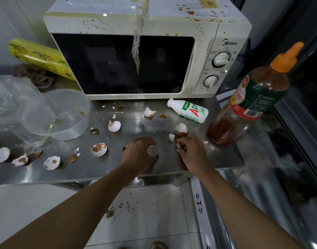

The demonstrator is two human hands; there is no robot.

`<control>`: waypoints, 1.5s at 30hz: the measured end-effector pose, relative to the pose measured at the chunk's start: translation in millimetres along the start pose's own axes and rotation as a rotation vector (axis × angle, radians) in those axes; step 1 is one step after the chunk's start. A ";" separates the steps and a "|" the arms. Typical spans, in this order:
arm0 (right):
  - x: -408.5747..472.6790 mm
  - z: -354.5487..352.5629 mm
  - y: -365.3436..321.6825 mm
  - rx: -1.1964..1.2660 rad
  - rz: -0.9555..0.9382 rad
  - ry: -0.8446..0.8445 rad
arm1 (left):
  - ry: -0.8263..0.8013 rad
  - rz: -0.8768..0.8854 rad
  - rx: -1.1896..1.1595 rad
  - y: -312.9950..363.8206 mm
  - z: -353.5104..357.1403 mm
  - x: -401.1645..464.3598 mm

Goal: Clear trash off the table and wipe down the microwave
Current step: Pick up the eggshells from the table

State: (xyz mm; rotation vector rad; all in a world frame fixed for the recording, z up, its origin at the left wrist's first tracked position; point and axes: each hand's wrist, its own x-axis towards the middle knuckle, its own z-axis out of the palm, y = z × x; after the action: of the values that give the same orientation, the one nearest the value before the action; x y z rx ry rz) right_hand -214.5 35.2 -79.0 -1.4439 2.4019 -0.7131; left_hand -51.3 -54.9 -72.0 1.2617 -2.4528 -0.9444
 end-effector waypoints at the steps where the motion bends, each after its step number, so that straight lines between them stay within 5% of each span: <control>1: 0.0 1.5 -0.6 -0.031 -0.016 0.012 | 0.000 0.002 0.001 -0.7 -0.2 0.2; 14: 8.4 5.6 -24.9 0.060 -0.019 0.260 | -0.007 -0.011 -0.021 -11.2 -7.1 3.4; 26: 14.3 25.0 -32.7 -0.135 -0.006 0.130 | -0.003 0.020 -0.047 -17.9 -8.1 7.2; 37: 28.4 -24.7 -27.6 0.095 0.002 0.453 | -0.010 0.036 -0.048 -8.1 -4.5 17.7; 43: 48.1 -27.1 -13.3 -0.002 0.034 0.174 | 0.023 0.057 -0.043 -7.0 -2.6 22.6; 45: 41.2 -28.9 -10.5 0.031 0.068 0.218 | 0.031 0.068 -0.049 -6.1 -1.8 22.6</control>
State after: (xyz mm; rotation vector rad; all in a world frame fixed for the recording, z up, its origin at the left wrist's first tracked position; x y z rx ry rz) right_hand -239.3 3.1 -47.4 -1.3263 2.5738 -0.9303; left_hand -60.2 -76.2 -76.4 1.1612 -2.4176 -0.9538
